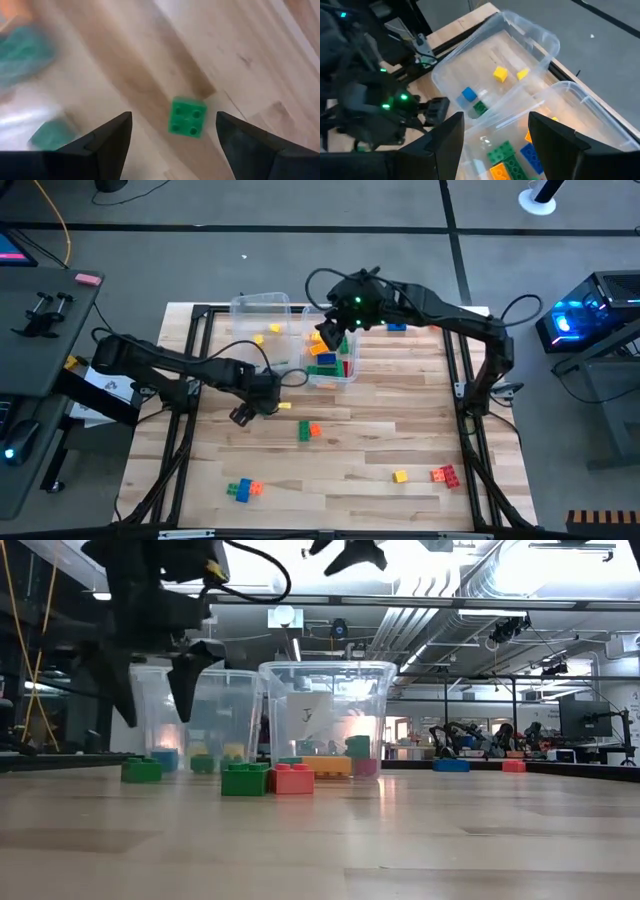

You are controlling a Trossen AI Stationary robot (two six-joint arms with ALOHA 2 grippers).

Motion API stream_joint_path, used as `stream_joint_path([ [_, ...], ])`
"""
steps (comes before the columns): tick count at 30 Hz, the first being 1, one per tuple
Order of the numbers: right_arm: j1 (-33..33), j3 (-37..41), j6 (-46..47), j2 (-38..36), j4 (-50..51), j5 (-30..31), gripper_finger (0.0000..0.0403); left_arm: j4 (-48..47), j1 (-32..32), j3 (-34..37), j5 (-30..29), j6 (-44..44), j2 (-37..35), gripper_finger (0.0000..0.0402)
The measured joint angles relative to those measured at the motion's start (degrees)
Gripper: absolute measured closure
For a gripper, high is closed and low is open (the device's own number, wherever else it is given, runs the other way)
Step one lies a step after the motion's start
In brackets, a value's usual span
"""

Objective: Sort blocks by size
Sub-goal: Put the green small game piece into the left transparent bin

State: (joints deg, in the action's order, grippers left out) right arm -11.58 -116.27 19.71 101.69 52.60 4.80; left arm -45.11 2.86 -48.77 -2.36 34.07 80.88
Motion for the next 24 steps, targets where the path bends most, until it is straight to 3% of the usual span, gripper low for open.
stream_joint_path([
  [5,3.09,0.00,1.28,-2.15,1.25,4.15,0.0185,1.77,1.23,2.63,1.21,2.59,0.42,0.0126],
  [9,4.45,0.00,1.03,-4.31,1.98,7.03,0.0185,1.43,1.64,2.75,-3.25,3.56,0.33,0.0126],
  [18,4.58,0.00,-1.55,-7.10,2.56,7.15,0.0185,-1.68,1.98,-3.31,-5.57,0.88,-0.17,0.0126],
  [24,4.58,0.00,-3.37,-7.97,5.65,7.04,0.0185,-1.31,4.58,-3.43,1.92,0.19,-0.11,0.0126],
])
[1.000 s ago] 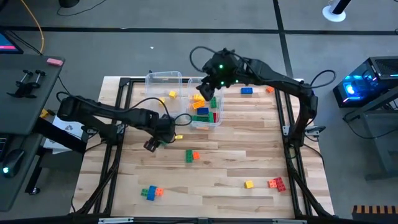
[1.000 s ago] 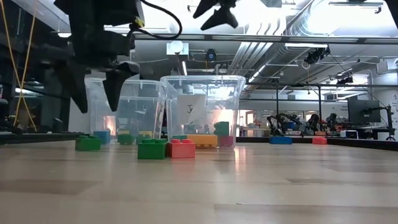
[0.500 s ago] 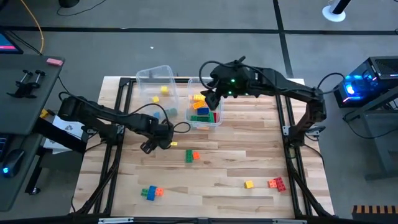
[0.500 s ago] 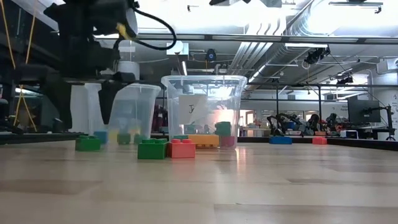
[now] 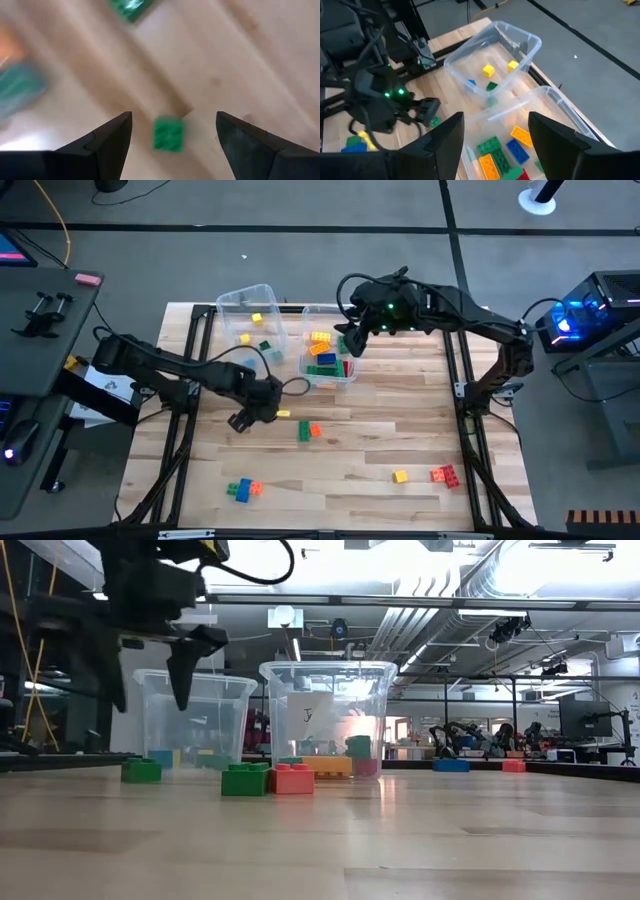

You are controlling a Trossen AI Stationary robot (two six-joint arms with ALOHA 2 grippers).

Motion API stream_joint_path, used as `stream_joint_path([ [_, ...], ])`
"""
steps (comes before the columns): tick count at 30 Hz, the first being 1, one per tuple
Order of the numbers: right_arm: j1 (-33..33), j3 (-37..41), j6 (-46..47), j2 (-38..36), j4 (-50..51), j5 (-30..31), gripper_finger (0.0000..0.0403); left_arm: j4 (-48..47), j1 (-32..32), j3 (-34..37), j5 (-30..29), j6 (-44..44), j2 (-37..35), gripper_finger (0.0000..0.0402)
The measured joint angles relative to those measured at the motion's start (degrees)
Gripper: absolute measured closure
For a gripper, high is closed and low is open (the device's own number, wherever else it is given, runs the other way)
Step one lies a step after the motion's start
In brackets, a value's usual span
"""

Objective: Sort blocks by size
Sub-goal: Put the green small game piece into the left transparent bin

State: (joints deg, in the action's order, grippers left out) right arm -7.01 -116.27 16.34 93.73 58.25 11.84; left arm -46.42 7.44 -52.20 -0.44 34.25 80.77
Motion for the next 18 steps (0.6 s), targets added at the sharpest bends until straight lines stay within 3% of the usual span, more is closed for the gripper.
stream_joint_path([
  [3,0.00,-0.02,-0.39,-0.33,1.84,-0.07,0.0185,0.94,2.77,1.48,0.50,2.99,0.00,0.0126],
  [9,0.04,-0.02,-1.77,-0.36,3.50,-0.11,0.0185,7.31,5.94,7.74,-8.30,8.37,0.03,0.0127],
  [13,0.04,-0.01,-2.84,-0.35,3.62,-0.26,0.0185,8.66,5.61,9.23,-13.83,7.46,0.07,0.0127],
  [18,0.04,-0.01,-3.35,-0.36,3.63,-0.26,0.0185,9.37,3.99,9.24,-8.51,6.03,0.42,0.0127],
])
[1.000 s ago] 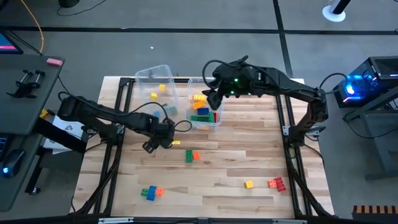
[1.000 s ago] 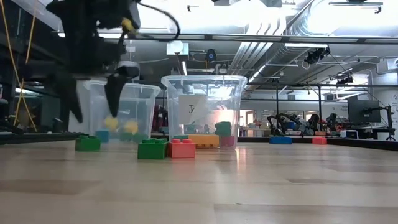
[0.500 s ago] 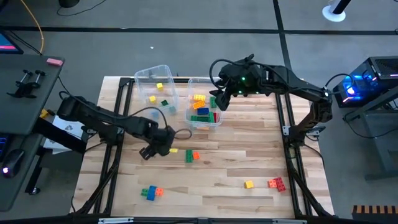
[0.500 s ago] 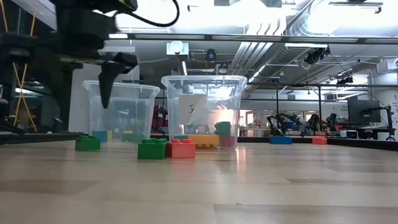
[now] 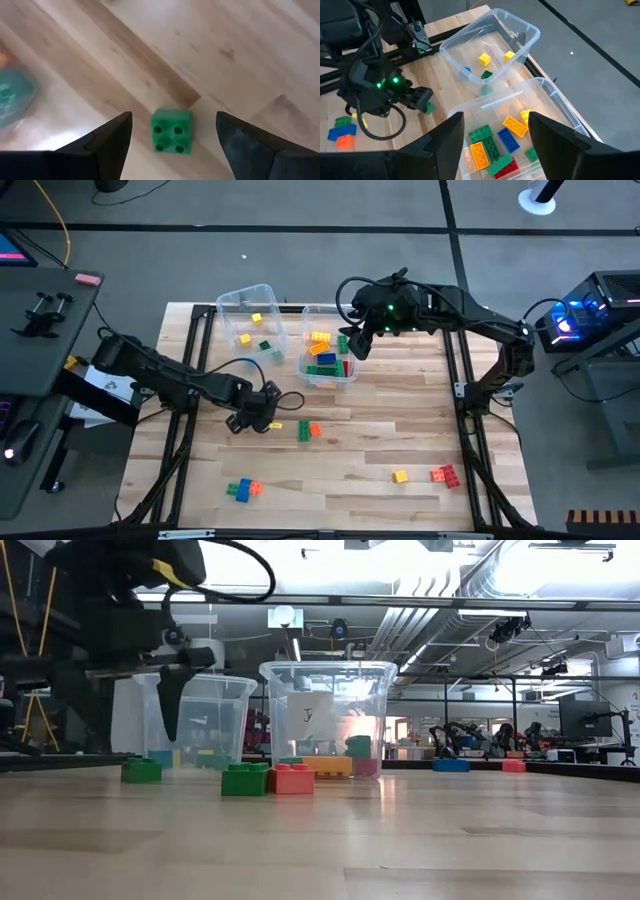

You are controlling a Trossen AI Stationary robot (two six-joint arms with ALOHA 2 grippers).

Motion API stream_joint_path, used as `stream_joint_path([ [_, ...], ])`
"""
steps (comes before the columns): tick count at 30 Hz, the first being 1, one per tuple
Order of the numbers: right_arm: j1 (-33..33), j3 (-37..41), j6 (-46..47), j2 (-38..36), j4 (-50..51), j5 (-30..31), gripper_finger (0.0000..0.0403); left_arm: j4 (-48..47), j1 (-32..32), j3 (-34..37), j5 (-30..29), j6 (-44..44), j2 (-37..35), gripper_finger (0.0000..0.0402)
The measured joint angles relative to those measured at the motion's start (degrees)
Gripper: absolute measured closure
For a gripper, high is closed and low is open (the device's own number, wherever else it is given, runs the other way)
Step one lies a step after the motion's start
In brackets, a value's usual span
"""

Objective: Sort blocks by size
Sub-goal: Put the green small game piece into the left transparent bin

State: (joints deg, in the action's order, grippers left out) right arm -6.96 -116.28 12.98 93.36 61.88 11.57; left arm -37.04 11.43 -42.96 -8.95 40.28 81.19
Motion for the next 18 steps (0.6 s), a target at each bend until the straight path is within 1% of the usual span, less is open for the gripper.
stream_joint_path([
  [6,0.02,-0.01,0.05,0.02,-0.01,0.00,0.0185,3.92,-2.23,1.48,-0.69,0.71,3.12,0.0127],
  [11,0.72,0.01,0.20,0.00,0.01,0.00,0.0185,3.85,-3.16,1.72,-2.41,0.31,6.30,0.0127],
  [16,1.72,0.01,0.29,0.00,0.01,0.02,0.0185,3.55,-3.64,1.64,-1.16,0.31,7.74,0.0129],
  [18,2.07,0.01,0.33,0.01,0.01,0.02,0.0185,3.37,-3.70,1.66,-0.27,0.27,7.78,0.0139],
])
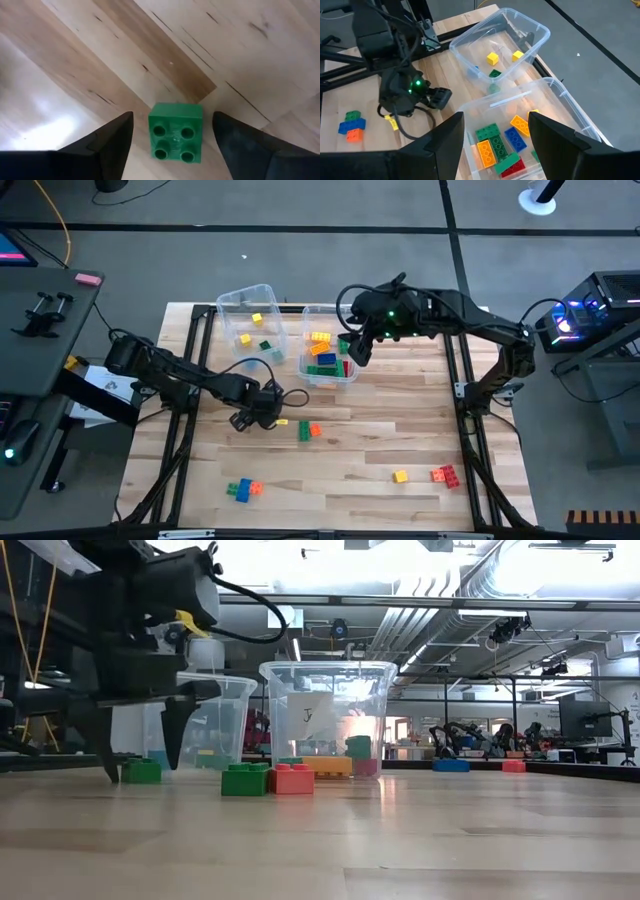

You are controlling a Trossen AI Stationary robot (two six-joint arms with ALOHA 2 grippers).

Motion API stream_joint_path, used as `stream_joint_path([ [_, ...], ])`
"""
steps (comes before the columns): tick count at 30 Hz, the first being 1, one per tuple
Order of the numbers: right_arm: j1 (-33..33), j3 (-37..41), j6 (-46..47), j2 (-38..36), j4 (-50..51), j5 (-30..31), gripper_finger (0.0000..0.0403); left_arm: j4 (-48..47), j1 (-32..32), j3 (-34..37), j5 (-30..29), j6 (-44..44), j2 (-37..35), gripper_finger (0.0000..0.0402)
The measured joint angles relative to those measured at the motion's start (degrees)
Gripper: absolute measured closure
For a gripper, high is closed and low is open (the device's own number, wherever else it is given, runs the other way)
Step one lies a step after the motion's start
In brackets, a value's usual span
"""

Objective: Sort blocks by size
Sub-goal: Put the green small game piece into the left transparent bin

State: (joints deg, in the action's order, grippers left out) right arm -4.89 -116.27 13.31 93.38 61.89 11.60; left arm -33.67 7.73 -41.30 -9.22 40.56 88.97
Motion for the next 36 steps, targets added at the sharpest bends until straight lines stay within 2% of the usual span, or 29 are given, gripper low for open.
stream_joint_path([
  [3,0.30,0.00,-0.08,0.00,0.00,-0.02,0.0185,-0.25,-0.26,0.07,1.18,-1.19,0.02,0.0176],
  [8,0.57,0.00,-0.23,0.00,0.00,0.00,0.0185,-2.42,-0.26,-1.25,2.40,-5.65,0.16,0.0298],
  [9,0.57,0.00,-0.24,-0.01,0.00,0.00,0.0185,-3.14,-0.29,-1.91,2.65,-7.21,0.19,0.0308],
  [14,0.55,0.00,-0.62,0.00,0.02,0.02,0.0185,-6.81,-0.24,-7.27,4.81,-15.71,-0.03,0.0308],
  [20,0.55,0.00,-3.33,-0.53,0.04,0.11,0.0185,-6.27,-0.22,-14.14,7.19,-21.15,-5.34,0.0308],
  [23,0.55,0.00,-3.34,-1.80,0.01,0.15,0.0185,-1.80,-0.59,-17.00,4.59,-22.85,-9.30,0.0308],
  [27,0.55,0.00,-3.31,-4.10,0.02,1.50,0.0185,11.18,-1.38,-17.73,-2.02,-23.99,-13.56,0.0308],
  [31,0.55,0.00,-3.21,-6.64,0.02,4.14,0.0185,20.34,-3.59,-17.55,-4.54,-24.02,-13.81,0.0308],
  [36,0.53,0.00,-2.88,-9.10,0.02,5.33,0.0185,23.79,-6.18,-17.55,-7.43,-24.64,-12.87,0.0308],
])
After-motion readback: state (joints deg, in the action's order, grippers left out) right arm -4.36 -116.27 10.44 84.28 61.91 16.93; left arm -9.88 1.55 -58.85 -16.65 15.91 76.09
